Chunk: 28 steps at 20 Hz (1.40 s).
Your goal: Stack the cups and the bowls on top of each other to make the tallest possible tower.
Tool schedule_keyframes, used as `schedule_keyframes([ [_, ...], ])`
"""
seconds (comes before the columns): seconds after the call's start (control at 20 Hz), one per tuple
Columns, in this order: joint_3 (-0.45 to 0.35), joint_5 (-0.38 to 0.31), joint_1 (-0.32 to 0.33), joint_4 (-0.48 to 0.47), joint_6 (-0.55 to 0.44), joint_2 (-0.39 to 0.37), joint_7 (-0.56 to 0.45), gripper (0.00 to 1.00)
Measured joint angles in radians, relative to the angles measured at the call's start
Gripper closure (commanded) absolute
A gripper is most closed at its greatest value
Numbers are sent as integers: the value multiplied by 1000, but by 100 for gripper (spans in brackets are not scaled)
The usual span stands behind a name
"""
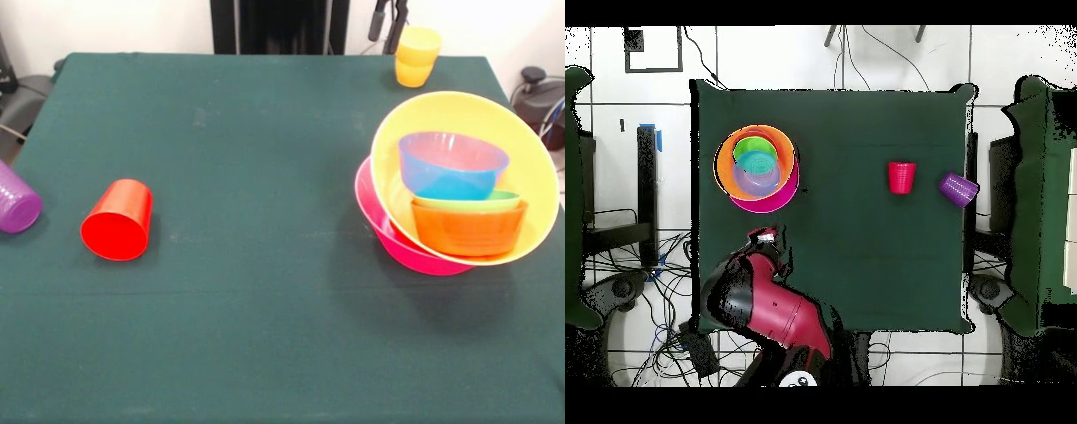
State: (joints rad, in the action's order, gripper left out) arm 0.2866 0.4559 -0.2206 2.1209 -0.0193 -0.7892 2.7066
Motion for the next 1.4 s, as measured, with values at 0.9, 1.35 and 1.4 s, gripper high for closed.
schedule_keyframes([
  [0.9,-88,-7,51,90,7,-65,0,0],
  [1.35,-172,-6,62,162,140,-27,0,0],
  [1.4,-179,-6,64,166,153,-18,0,0],
])
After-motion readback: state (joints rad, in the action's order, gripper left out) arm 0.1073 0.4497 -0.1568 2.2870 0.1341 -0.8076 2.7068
